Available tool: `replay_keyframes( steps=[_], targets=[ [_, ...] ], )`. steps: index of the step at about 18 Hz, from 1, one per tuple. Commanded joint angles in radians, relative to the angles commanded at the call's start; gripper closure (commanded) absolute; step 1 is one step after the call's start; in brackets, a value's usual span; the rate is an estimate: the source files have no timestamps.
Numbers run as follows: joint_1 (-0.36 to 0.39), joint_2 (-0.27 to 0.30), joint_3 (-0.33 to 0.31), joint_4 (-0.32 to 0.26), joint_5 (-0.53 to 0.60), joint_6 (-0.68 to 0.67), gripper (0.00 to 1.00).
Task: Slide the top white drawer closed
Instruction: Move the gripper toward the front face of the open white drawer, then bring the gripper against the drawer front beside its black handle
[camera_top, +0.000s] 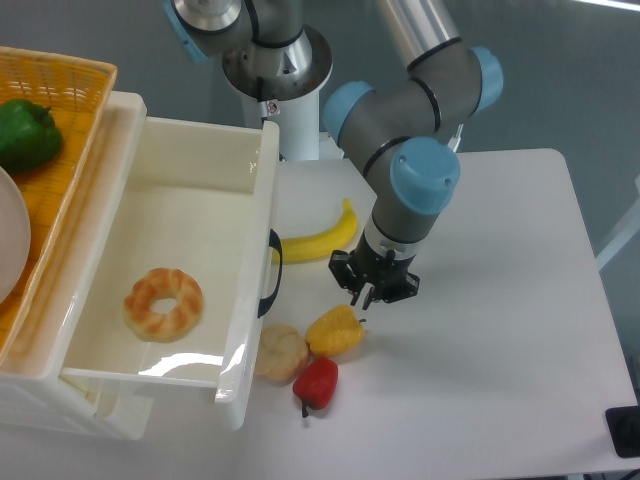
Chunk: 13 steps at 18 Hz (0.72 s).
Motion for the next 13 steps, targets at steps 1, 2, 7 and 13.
replay_keyframes(
  steps=[1,2,7,13],
  targets=[
    [0.0,0.0,-0.002,-0.003,-0.011,0.0,0.87],
    [0.0,0.0,-0.006,-0.005,-0.026,-0.002,0.87],
    [0.0,0.012,-0.015,-0.116,-0.091,-0.003,0.88],
    [0.005,0.017,-0.014,-0.149,-0.137,-0.006,0.99]
  ],
)
